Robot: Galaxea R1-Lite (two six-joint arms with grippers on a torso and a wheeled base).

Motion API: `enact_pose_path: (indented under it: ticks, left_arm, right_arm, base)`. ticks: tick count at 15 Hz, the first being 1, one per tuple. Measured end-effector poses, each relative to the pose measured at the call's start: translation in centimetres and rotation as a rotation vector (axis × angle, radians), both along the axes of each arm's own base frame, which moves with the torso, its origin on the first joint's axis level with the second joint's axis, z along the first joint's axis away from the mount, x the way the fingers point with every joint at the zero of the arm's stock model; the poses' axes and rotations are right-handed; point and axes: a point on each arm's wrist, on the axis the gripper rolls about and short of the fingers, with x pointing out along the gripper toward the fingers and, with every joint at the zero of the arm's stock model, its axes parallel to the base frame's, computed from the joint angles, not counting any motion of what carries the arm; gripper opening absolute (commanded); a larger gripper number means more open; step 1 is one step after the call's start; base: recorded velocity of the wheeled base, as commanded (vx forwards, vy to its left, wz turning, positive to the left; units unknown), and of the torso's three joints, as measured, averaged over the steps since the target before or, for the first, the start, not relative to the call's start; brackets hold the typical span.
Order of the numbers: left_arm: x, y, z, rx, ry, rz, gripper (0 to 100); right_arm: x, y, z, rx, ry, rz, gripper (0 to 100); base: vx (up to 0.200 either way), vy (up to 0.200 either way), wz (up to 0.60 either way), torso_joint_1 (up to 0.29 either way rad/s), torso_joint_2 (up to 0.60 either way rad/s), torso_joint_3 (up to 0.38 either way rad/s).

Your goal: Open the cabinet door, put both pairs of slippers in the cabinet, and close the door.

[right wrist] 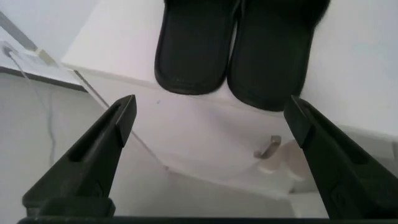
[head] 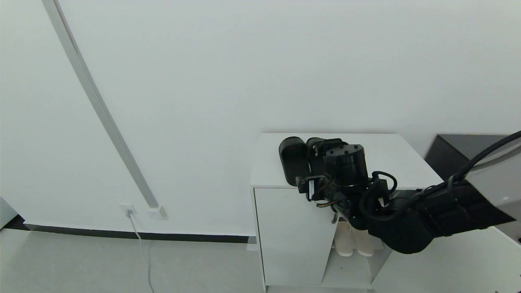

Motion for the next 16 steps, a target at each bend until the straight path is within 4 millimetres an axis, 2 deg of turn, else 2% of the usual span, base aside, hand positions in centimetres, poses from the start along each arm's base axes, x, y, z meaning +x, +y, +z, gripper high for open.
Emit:
enact_pose_path:
  ticks: [2,6,11,16]
  left_arm:
    - [0.0,0.0,0.0,0.000,0.000,0.000,0]
    - [0.0,0.0,0.0,0.002,0.000,-0.001,0]
    - [0.0,0.0,0.0,0.001,0.000,-0.001,0]
    - [0.0,0.0,0.0,-0.001,0.000,-0.001,0]
  right_arm:
    - [-0.4,-0.1,1.6,0.038,-0.025,-0.003,100]
    - [-0.8,-0.2,1.9,0.045,-0.035,-0.020,100]
    - [-0.4,0.0,0.3,0.061,-0.053,-0.023,100]
    - [0.3,0.2,-2.2,0.042,-0.039,-0.030,100]
  base:
    - [0.100,0.000,0.00,0.004,0.00,0.006]
    - [0.200,0.000,0.00,-0.004,0.00,0.001]
    - [0.200,0.000,0.00,0.008,0.00,0.000]
    - [0.000,0.000,0.00,0.000,0.00,0.000]
